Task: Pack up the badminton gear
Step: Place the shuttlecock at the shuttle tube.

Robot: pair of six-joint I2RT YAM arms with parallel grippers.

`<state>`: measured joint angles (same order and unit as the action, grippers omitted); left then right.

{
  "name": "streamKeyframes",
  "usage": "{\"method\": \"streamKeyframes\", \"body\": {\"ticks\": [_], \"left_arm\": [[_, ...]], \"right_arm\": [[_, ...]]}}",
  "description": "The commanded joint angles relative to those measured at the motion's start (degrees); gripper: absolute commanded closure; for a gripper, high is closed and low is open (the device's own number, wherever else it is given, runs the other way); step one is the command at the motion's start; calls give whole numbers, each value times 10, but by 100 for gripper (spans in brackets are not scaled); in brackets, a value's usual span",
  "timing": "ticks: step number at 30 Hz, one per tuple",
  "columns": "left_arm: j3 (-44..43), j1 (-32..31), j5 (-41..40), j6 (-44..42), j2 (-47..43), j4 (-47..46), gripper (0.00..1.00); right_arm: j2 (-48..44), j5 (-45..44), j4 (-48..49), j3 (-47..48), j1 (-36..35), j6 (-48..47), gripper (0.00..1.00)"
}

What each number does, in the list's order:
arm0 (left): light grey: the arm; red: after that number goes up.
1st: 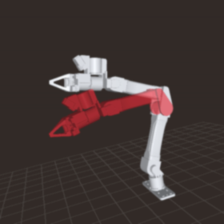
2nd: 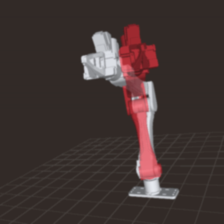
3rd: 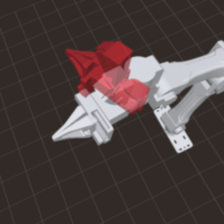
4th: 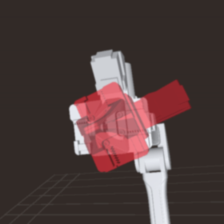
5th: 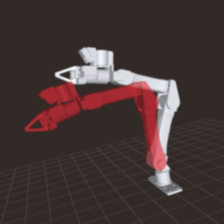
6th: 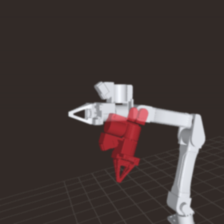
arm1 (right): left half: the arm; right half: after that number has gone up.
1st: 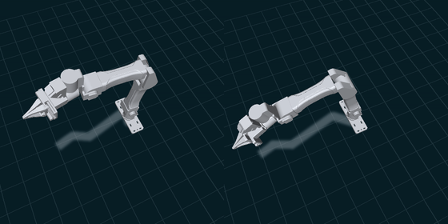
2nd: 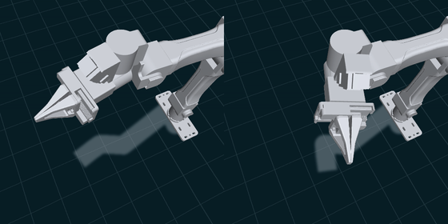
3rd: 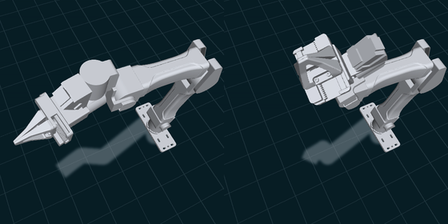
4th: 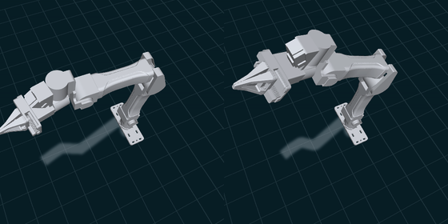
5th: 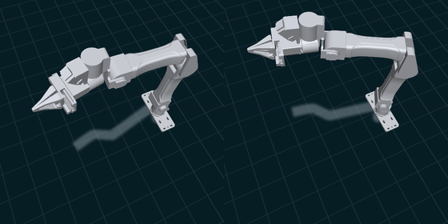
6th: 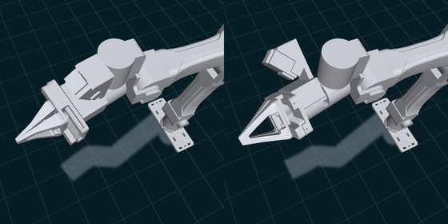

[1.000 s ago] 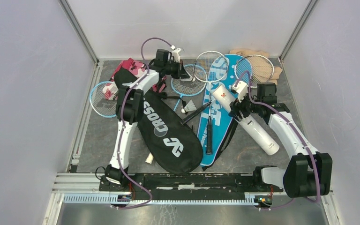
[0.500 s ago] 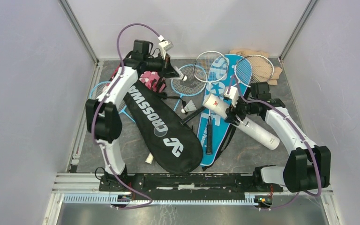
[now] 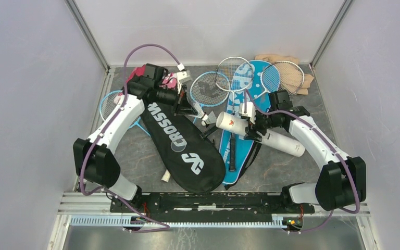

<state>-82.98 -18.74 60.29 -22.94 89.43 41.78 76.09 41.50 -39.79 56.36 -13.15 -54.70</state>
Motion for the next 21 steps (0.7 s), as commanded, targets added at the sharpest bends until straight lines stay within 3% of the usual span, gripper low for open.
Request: {"method": "streamKeyframes", "body": {"ticks": [1, 17, 21], "left_arm": [[34, -28, 13, -13, -31, -21, 98], [45, -106, -2, 83, 8, -136, 98], [38, -134, -3, 86, 28, -137, 89]], "right_arm": [[7, 32, -18, 39, -15, -38, 86], [2, 55, -15, 41, -33, -12, 86], [-1, 66, -4, 36, -34, 6, 86]]}}
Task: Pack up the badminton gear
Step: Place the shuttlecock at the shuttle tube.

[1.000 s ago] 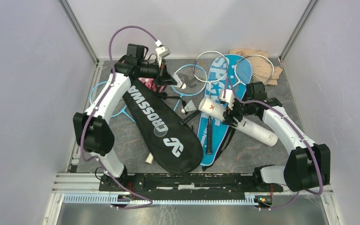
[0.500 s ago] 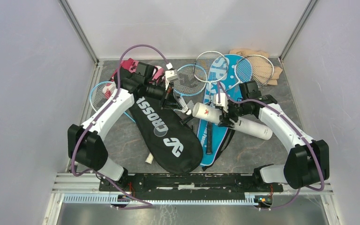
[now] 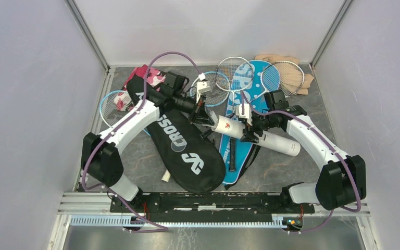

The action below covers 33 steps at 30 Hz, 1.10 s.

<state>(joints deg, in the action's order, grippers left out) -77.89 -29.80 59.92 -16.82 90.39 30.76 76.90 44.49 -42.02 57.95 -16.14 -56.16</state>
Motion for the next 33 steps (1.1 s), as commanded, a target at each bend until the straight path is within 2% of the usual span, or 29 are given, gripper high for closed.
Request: {"method": "streamKeyframes", "body": {"ticks": [1, 9, 17, 23, 29, 33], "left_arm": [[-12, -30, 2, 24, 21, -27, 84], [11, -55, 45, 12, 37, -26, 56], [-1, -73, 56, 11, 56, -24, 42], [-32, -93, 47, -26, 80, 28, 32], [-37, -90, -9, -70, 51, 62, 24], [-35, -86, -36, -89, 22, 74, 11]], "right_arm": [[-10, 38, 26, 18, -4, 30, 86], [-28, 40, 66, 5, -3, 80, 87], [-35, 45, 68, -3, -4, 84, 87], [-39, 45, 77, -15, -4, 89, 87], [-53, 4, 95, -34, -2, 100, 88], [-61, -1, 95, -39, 2, 98, 88]]}}
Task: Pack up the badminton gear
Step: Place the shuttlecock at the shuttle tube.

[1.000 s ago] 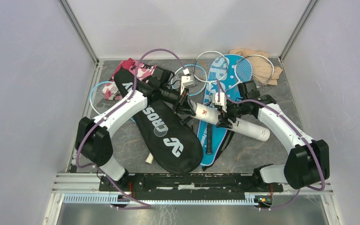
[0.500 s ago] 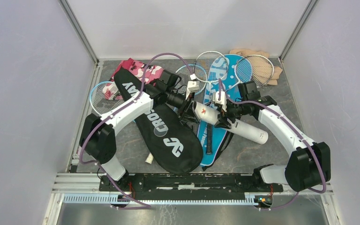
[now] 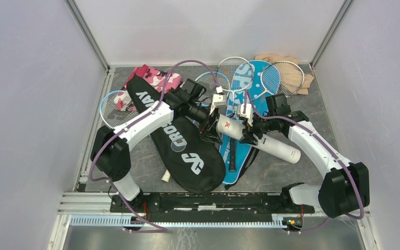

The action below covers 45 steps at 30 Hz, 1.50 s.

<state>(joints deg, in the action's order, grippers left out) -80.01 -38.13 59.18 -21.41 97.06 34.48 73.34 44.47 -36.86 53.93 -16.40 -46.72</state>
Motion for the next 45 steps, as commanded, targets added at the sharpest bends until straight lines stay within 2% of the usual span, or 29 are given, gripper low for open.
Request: {"method": "streamKeyframes", "body": {"ticks": [1, 4, 14, 20, 24, 27, 34, 45], "left_arm": [[-14, -2, -37, -46, -51, 39, 7], [-13, 4, -54, -54, -73, 41, 1], [-28, 42, -81, -80, -119, 69, 0], [-5, 64, -137, -103, -154, 14, 0], [-10, 65, -162, -129, -140, -2, 0], [-27, 65, -137, -128, -116, -6, 0], [-65, 55, -6, -78, -63, -27, 7], [-81, 7, 37, -38, 6, -47, 19]], "right_arm": [[-27, -2, 43, 1, 6, 4, 88], [-31, -3, 41, 0, 10, 3, 88], [-36, -11, 40, -10, 34, 9, 88], [-53, -62, 55, -22, 56, 36, 88], [-62, -64, 53, -26, 68, 41, 88], [-68, -44, 45, -33, 71, 30, 88], [-65, -18, 31, -31, 71, 22, 87], [-62, 7, 24, -26, 71, 16, 87]]}}
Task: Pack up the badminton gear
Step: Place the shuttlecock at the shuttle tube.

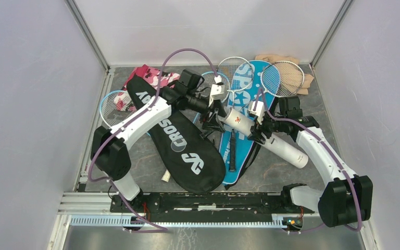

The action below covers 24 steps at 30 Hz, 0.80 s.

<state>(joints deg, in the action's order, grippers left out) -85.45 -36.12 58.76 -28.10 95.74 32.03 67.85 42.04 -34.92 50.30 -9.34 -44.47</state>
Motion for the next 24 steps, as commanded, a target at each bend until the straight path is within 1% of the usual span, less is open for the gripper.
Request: {"method": "streamKeyframes", "body": {"ticks": [1, 6, 9, 13, 14, 15, 24], "left_arm": [[-28, -18, 45, 30, 26, -23, 20], [-33, -42, 65, 36, 48, -23, 20], [-35, -42, 63, 38, 51, -19, 18], [-31, -30, 50, 31, 37, -10, 10], [-28, -25, 47, 31, 32, -10, 7], [-27, -20, 44, 31, 26, -10, 1], [-29, 16, 40, 24, -21, -17, 0]], "right_arm": [[-7, 34, 6, 10, 0, -6, 87], [-1, 48, 6, 14, 0, -4, 87], [-1, 41, 6, 13, 1, -5, 87], [-5, 35, 10, 9, 6, -4, 87], [-5, 35, 9, 10, 7, -4, 87], [-5, 35, 8, 10, 8, -5, 87], [-3, 36, 1, 10, 13, -11, 87]]}}
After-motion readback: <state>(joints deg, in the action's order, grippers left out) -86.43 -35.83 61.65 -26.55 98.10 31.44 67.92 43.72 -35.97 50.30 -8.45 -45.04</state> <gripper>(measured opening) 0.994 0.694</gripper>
